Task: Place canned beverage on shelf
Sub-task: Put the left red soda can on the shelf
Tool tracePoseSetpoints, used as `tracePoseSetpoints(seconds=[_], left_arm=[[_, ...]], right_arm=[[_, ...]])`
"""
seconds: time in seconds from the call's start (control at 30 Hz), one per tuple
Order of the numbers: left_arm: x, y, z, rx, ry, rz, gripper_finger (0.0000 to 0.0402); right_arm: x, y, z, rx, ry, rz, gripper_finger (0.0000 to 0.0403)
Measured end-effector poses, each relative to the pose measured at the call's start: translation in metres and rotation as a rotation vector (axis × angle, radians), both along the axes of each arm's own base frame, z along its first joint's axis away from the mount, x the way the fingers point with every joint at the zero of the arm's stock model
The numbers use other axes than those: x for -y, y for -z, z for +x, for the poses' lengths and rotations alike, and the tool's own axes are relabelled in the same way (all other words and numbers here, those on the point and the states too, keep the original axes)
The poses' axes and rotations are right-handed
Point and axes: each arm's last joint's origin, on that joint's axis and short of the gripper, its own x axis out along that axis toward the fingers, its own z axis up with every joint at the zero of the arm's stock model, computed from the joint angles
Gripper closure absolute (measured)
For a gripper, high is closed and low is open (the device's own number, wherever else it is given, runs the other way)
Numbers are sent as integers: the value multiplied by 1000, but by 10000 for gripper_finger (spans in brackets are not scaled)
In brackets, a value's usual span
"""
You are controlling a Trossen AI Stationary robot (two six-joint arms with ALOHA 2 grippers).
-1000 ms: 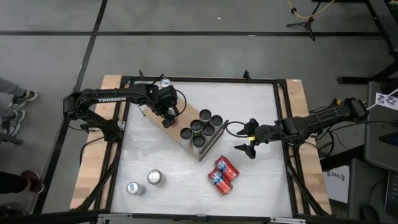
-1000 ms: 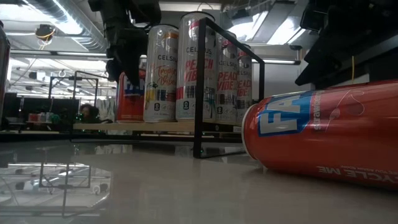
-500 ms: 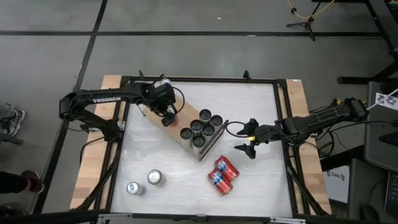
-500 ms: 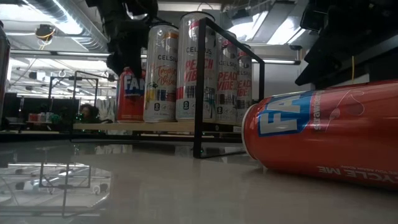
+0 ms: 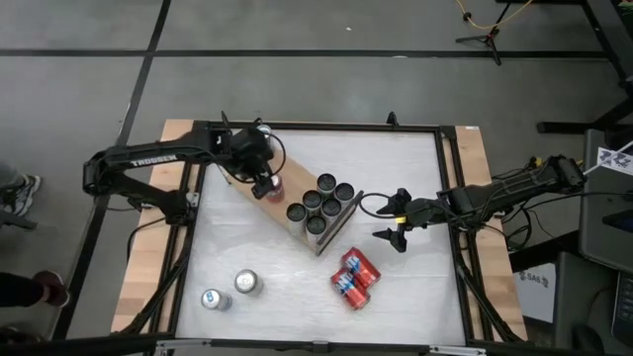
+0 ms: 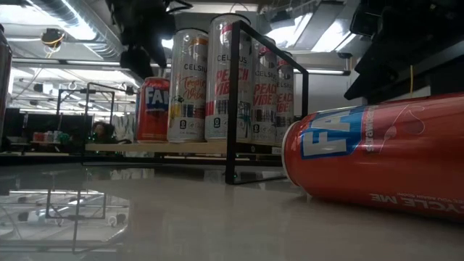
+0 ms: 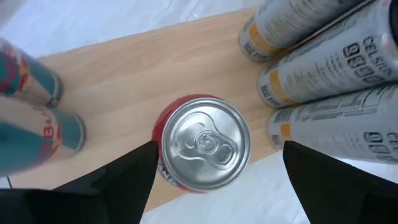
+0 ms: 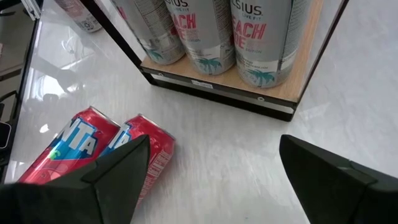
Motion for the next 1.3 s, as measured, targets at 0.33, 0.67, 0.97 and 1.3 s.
tracePoseSetpoints(seconds=[0.33, 0.67, 0.97, 1.3], left_arm=[[4, -12, -12, 50, -62, -24, 66], [5, -14, -23, 4, -164, 1, 66], [2, -13, -25, -9, -336, 34, 66], [10, -3, -47, -238, -510, -105, 66]], right_arm=[[0, 0, 0, 0, 0, 0, 49], [0, 0, 0, 0, 0, 0, 49], [0, 0, 0, 0, 0, 0, 49], [0, 0, 0, 0, 0, 0, 49]])
